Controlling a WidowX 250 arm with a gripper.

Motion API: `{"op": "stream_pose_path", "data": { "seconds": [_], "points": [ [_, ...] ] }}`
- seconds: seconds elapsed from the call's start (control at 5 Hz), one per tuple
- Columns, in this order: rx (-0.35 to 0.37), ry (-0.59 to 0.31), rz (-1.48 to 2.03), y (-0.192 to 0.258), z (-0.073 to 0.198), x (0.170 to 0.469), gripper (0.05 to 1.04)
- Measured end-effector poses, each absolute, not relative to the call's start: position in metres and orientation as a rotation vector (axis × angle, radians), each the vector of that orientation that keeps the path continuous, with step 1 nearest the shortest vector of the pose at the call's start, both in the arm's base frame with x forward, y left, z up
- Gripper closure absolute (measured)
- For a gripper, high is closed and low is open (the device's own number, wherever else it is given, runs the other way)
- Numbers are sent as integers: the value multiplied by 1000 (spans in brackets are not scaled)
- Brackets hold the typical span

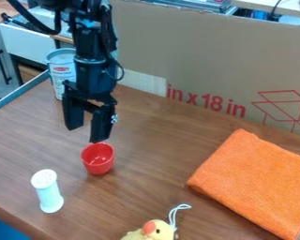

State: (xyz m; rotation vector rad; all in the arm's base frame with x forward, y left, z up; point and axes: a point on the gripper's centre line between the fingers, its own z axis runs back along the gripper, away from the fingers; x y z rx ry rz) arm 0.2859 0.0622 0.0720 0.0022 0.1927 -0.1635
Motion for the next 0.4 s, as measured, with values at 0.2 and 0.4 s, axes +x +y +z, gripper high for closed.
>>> {"op": "stream_pose_path", "data": {
  "seconds": [0.2, 0.4],
  "points": [
    [-7, 225, -162, 62, 58, 285, 83],
    [10, 243, -158, 65, 51, 284, 83]
  ]
}}
